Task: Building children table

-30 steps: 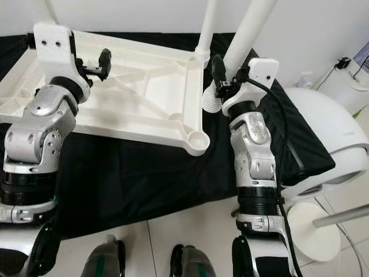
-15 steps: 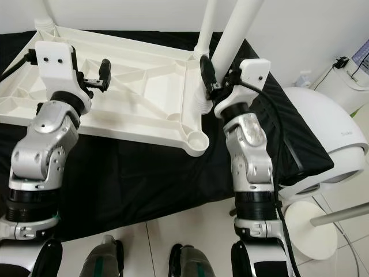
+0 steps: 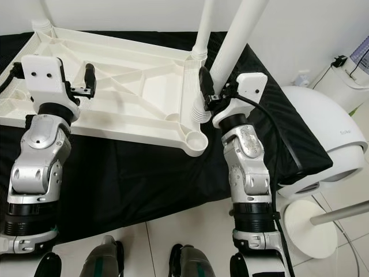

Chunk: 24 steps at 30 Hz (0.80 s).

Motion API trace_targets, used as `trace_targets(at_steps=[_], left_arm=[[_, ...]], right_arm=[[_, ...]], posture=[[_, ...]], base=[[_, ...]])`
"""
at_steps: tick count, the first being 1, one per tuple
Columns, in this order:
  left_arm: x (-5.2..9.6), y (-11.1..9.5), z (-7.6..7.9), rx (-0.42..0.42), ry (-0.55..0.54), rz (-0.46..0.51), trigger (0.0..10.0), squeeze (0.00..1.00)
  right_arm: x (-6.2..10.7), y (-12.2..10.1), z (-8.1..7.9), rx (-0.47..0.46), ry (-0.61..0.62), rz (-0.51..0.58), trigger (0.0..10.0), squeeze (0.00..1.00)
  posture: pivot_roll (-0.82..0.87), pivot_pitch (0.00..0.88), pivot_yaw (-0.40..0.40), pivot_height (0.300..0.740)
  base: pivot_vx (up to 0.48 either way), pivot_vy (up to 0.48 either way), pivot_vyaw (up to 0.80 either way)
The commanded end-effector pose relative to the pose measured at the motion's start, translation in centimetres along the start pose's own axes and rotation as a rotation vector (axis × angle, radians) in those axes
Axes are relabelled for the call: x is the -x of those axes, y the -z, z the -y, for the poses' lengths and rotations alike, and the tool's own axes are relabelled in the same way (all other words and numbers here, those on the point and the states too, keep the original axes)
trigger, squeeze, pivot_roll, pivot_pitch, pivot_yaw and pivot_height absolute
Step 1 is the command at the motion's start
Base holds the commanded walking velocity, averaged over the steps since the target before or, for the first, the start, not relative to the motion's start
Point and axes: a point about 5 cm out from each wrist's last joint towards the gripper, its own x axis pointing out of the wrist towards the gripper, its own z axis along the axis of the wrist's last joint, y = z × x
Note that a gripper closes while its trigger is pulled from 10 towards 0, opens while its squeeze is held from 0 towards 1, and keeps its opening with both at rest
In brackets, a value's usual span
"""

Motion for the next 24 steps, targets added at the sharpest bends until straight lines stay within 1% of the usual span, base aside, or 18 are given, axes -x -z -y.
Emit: trace_targets(at_steps=[1,3,4,6,10,13,15,18,23,24], left_arm=[[0.4,0.6,-0.3,-0.007,-0.144,-0.012,10.0,0.00],[0.8,1.3,0.5,0.001,-0.112,-0.024,10.0,0.00],[0.8,1.3,0.5,0.001,-0.112,-0.024,10.0,0.00],[1.3,1.8,1.1,-0.017,-0.089,-0.035,10.0,0.00],[1.6,2.0,1.1,-0.019,-0.083,-0.029,10.0,0.00],[1.3,2.0,0.5,-0.017,-0.103,-0.025,10.0,0.00],[1.0,1.7,0.2,-0.038,-0.108,-0.005,10.0,0.00],[0.9,1.5,0.0,-0.059,-0.104,0.005,10.0,0.00],[0.9,1.7,0.6,-0.080,-0.066,0.004,10.0,0.00],[1.0,1.8,1.1,-0.085,-0.036,0.000,10.0,0.00]], right_arm=[[0.2,-0.1,0.1,0.016,0.000,0.010,10.0,0.00],[0.3,0.3,0.0,0.010,0.007,0.000,10.0,0.00],[0.3,0.3,0.0,0.010,0.007,0.000,10.0,0.00],[0.4,0.6,-0.3,0.004,0.007,-0.006,10.0,0.00],[0.6,0.9,-0.5,-0.002,0.005,-0.012,10.0,0.00],[0.8,1.2,-0.4,-0.002,0.015,-0.023,10.0,0.00],[1.0,1.5,-0.3,0.004,0.016,-0.034,10.0,0.00],[1.1,1.7,-0.3,0.009,0.014,-0.040,10.0,0.00],[1.2,2.0,-0.4,0.008,0.005,-0.054,10.0,0.00],[1.3,2.1,-0.4,0.014,0.000,-0.062,10.0,0.00]], posture=[[0.07,0.078,-0.084,0.740],[0.07,0.071,-0.080,0.740],[0.07,0.071,-0.080,0.740],[0.07,0.065,-0.076,0.740],[0.07,0.051,-0.072,0.740],[0.07,0.044,-0.069,0.740],[0.07,0.041,-0.068,0.740],[0.07,0.041,-0.067,0.740],[0.07,0.040,-0.070,0.740],[0.07,0.040,-0.071,0.740]], base=[[0.000,0.000,0.00],[0.000,0.000,0.00],[0.000,0.000,0.00],[0.000,0.000,0.00],[0.000,0.000,0.00],[0.000,0.000,0.00],[0.000,0.000,0.00],[0.000,0.000,0.00],[0.000,0.000,0.00],[0.000,0.000,0.00]])
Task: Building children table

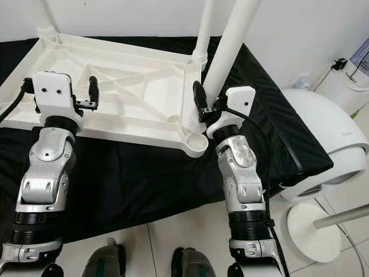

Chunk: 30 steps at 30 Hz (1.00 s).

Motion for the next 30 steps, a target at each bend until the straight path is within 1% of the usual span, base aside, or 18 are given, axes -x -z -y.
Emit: trace_targets(at_steps=[1,2,3,5,6,7,8,10,11,13,14,18,19,20,23,26,28,30], left_arm=[[0.1,0.2,0.8,-0.018,-0.010,0.000,10.0,0.00],[0.3,0.3,1.4,-0.012,0.034,-0.007,10.0,0.00],[0.3,0.3,1.4,-0.012,0.034,-0.007,10.0,0.00],[0.6,0.6,2.5,-0.009,0.130,-0.025,10.0,0.00],[0.6,0.6,2.5,-0.009,0.130,-0.025,10.0,0.00],[1.0,0.7,3.2,-0.012,0.198,-0.019,10.0,0.00],[1.0,0.7,3.2,-0.012,0.198,-0.019,10.0,0.00],[1.6,0.5,4.2,-0.011,0.301,-0.004,10.0,0.00],[1.6,0.5,4.2,-0.011,0.301,-0.004,10.0,0.00],[2.1,0.5,4.6,-0.018,0.356,0.005,10.0,0.00],[2.1,0.5,4.6,-0.018,0.356,0.005,10.0,0.00],[3.2,0.1,5.1,0.014,0.473,0.032,10.0,0.00],[3.2,0.1,5.1,0.014,0.473,0.032,10.0,0.00],[3.6,0.0,5.1,0.022,0.504,0.041,10.0,0.00],[4.1,0.0,4.9,0.034,0.545,0.048,10.0,0.00],[4.4,0.2,5.2,0.007,0.572,0.040,10.0,0.00],[4.4,0.2,5.2,0.007,0.572,0.040,10.0,0.00],[4.6,0.1,5.5,0.013,0.593,0.041,10.0,0.00]], right_arm=[[0.3,0.3,0.1,0.012,-0.009,-0.011,10.0,0.00],[0.4,0.4,0.1,0.017,-0.015,-0.017,10.0,0.00],[0.4,0.4,0.1,0.017,-0.015,-0.017,10.0,0.00],[0.5,0.4,0.2,0.028,-0.021,-0.026,10.0,0.00],[0.5,0.4,0.2,0.028,-0.021,-0.026,10.0,0.00],[0.5,0.4,0.3,0.035,-0.022,-0.029,10.0,0.00],[0.5,0.4,0.3,0.035,-0.022,-0.029,10.0,0.00],[0.4,0.3,0.6,0.048,-0.023,-0.031,10.0,0.00],[0.4,0.3,0.6,0.048,-0.023,-0.031,10.0,0.00],[0.4,0.1,1.3,0.067,-0.014,-0.036,10.0,0.00],[0.4,0.1,1.3,0.067,-0.014,-0.036,10.0,0.00],[0.4,0.0,1.8,0.088,-0.014,-0.052,10.0,0.00],[0.4,0.0,1.8,0.088,-0.014,-0.052,10.0,0.00],[0.4,0.1,1.8,0.091,-0.018,-0.059,10.0,0.00],[0.5,0.2,1.8,0.093,-0.030,-0.073,10.0,0.00],[0.6,0.7,1.5,0.084,-0.046,-0.096,10.0,0.00],[0.6,0.7,1.5,0.084,-0.046,-0.096,10.0,0.00],[0.8,1.1,1.1,0.070,-0.070,-0.110,10.0,0.00]], posture=[[0.07,0.042,-0.071,0.740],[0.07,0.042,-0.071,0.740],[0.07,0.042,-0.071,0.740],[0.06,0.046,-0.070,0.740],[0.06,0.046,-0.070,0.740],[0.06,0.047,-0.070,0.740],[0.06,0.047,-0.070,0.740],[0.06,0.051,-0.070,0.740],[0.06,0.051,-0.070,0.740],[0.06,0.061,-0.072,0.740],[0.06,0.061,-0.072,0.740],[0.06,0.072,-0.080,0.740],[0.06,0.072,-0.080,0.740],[0.06,0.076,-0.080,0.740],[0.06,0.080,-0.081,0.740],[0.06,0.085,-0.082,0.740],[0.06,0.085,-0.082,0.740],[0.06,0.089,-0.082,0.740]], base=[[0.000,0.000,0.00],[0.000,0.000,0.00],[0.000,0.000,0.00],[0.000,0.000,0.00],[0.000,0.000,0.00],[0.000,0.000,0.00],[0.000,0.000,0.00],[0.000,0.000,0.00],[0.000,0.000,0.00],[0.000,0.000,0.00],[0.000,0.000,0.00],[0.000,0.000,0.00],[0.000,0.000,0.00],[0.000,0.000,0.00],[0.000,0.000,0.00],[0.000,0.000,0.00],[0.000,0.000,0.00],[0.000,0.000,0.00]])
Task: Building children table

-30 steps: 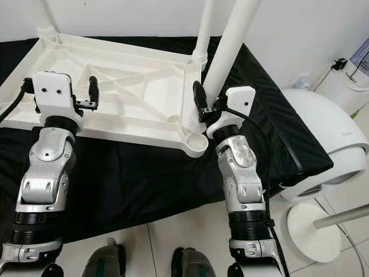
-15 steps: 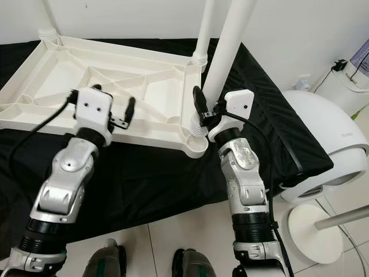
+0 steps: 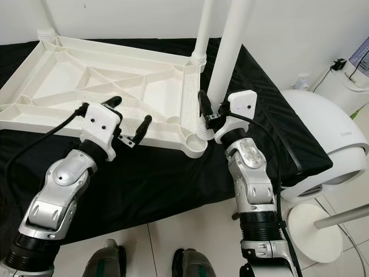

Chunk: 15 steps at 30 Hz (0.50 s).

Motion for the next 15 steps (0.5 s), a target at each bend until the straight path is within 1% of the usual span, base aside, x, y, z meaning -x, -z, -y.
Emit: trace_targets(at_steps=[1,5,6,9,13,14,15], left_arm=[[0.1,-0.1,0.6,0.000,0.031,0.007,10.0,0.00],[0.3,-0.3,0.9,0.007,0.058,0.009,10.0,0.00],[0.5,-0.3,1.2,0.008,0.085,0.006,10.0,0.00],[0.6,-0.3,1.3,0.007,0.096,0.004,10.0,0.00],[1.2,0.0,2.0,0.023,0.179,-0.013,10.0,0.00],[1.2,0.0,2.0,0.023,0.179,-0.013,10.0,0.00],[1.4,0.4,2.2,0.013,0.196,-0.033,10.0,0.00]], right_arm=[[0.2,0.4,-0.2,-0.009,-0.014,-0.019,10.0,0.00],[0.2,0.7,-0.7,-0.021,-0.042,-0.029,10.0,0.00],[0.2,0.9,-1.0,-0.028,-0.062,-0.037,10.0,0.00],[0.2,1.0,-1.1,-0.030,-0.067,-0.040,10.0,0.00],[0.1,1.3,-1.3,-0.036,-0.085,-0.052,10.0,0.00],[0.1,1.3,-1.3,-0.036,-0.085,-0.052,10.0,0.00],[0.2,1.4,-1.4,-0.039,-0.088,-0.055,10.0,0.00]], posture=[[0.06,0.089,-0.082,0.740],[0.07,0.095,-0.088,0.740],[0.07,0.099,-0.090,0.740],[0.07,0.099,-0.090,0.740],[0.08,0.103,-0.095,0.740],[0.08,0.103,-0.095,0.740],[0.08,0.103,-0.097,0.740]], base=[[0.000,0.000,0.00],[0.000,0.000,0.00],[0.000,0.000,0.00],[0.000,0.000,0.00],[0.000,0.000,0.00],[0.000,0.000,0.00],[0.000,0.000,0.00]])
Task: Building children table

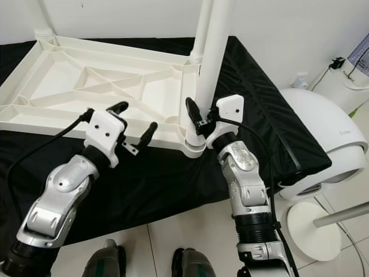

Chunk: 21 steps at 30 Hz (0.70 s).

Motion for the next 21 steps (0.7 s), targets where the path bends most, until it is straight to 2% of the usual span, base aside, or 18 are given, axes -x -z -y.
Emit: trace_targets(at_steps=[1,12,21], left_arm=[[0.3,0.5,0.7,0.001,0.056,-0.029,10.0,0.00],[0.6,0.7,0.9,-0.004,0.078,-0.050,10.0,0.00],[0.9,0.9,0.3,-0.009,0.071,-0.062,10.0,0.00]], right_arm=[[0.2,0.7,-0.1,-0.010,-0.010,-0.030,10.0,0.00],[1.0,1.2,-0.3,-0.026,-0.023,-0.049,10.0,0.00],[1.9,0.9,-0.4,-0.031,-0.037,-0.051,10.0,0.00]], posture=[[0.08,0.104,-0.097,0.740],[0.07,0.111,-0.102,0.740],[0.06,0.114,-0.100,0.740]], base=[[0.000,0.000,0.00],[0.000,0.000,0.00],[0.000,0.000,0.00]])
